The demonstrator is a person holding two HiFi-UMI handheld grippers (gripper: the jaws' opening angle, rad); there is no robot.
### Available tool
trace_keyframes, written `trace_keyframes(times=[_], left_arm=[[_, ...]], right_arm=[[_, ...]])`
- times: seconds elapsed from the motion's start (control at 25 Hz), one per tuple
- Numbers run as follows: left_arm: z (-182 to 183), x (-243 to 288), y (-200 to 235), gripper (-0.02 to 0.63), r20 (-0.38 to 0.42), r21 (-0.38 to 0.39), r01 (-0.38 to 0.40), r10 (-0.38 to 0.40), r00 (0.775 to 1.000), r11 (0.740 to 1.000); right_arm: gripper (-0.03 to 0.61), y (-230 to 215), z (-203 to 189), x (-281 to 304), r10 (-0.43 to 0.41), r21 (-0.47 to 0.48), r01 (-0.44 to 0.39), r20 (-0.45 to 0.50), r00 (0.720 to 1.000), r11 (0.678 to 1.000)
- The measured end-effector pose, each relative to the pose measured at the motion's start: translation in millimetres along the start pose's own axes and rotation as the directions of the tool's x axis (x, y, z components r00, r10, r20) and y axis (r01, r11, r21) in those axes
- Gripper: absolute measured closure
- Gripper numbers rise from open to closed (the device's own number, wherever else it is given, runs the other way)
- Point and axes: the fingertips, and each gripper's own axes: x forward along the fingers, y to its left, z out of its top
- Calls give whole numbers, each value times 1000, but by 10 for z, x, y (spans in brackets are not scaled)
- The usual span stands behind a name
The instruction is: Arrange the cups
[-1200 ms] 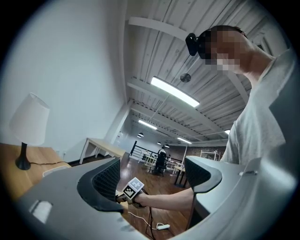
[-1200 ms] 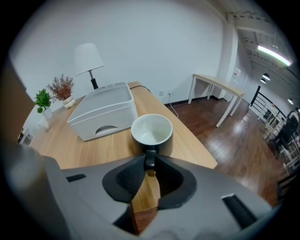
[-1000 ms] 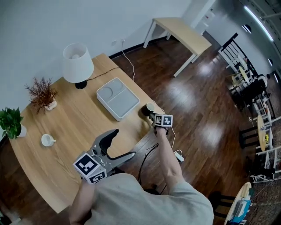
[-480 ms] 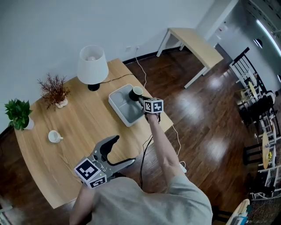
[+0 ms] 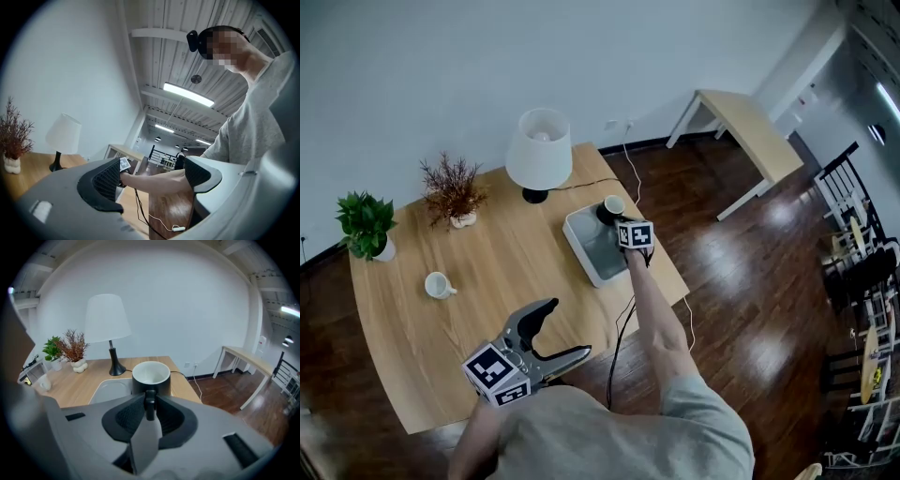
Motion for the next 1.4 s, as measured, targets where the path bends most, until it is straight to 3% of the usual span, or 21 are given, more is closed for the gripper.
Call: trace_keyframes(times=[0.12,0.2,0.32,0.36,0.44,0.52,0.68,0.8,0.92,1.04,1.16,1.28,1.4], left_arm=[[-7,-110,37,194,10,-11,-12,12,1000,1000],[-20,-178,32,193,15,-23,-21,22,1000,1000],[-49,-312,-8,193,16,-32,-39,40,999,999],[-61,-375,-12,193,18,-31,-47,47,999,998],[-94,-537,29,193,30,-32,-68,68,997,997],[-134,-771,154,194,50,-44,-109,111,993,993],[-199,-1471,495,193,99,-92,-276,284,954,957],[-226,-2113,758,193,120,-98,-429,438,891,898],[-260,-2725,937,193,90,-44,-562,563,821,826],[-288,-3248,1005,193,86,-33,-649,649,756,760],[-287,-3593,1000,193,115,-70,-685,688,716,725],[-326,-3758,1004,193,130,-88,-691,696,706,717],[-372,-3847,1030,193,136,-109,-685,693,708,721]], right_arm=[[340,-78,-73,-98,-88,61,86,28,996,994],[339,-17,-138,-256,-78,138,69,63,995,988],[349,390,-17,-715,30,178,-70,218,976,982],[374,608,121,-949,82,153,-133,302,950,979],[395,1128,439,-1437,205,45,-253,459,864,966],[396,1728,685,-1739,332,-104,-327,518,788,939],[396,2952,804,-1777,540,-336,-428,420,730,839],[394,3795,688,-1633,651,-439,-507,295,699,742],[389,4552,569,-1468,724,-497,-575,174,667,650],[374,5195,368,-1268,743,-535,-612,47,667,583],[353,5595,114,-984,704,-561,-615,-78,706,555],[353,5771,-156,-644,629,-586,-604,-196,752,540],[353,5814,-413,-361,554,-593,-603,-293,779,534]])
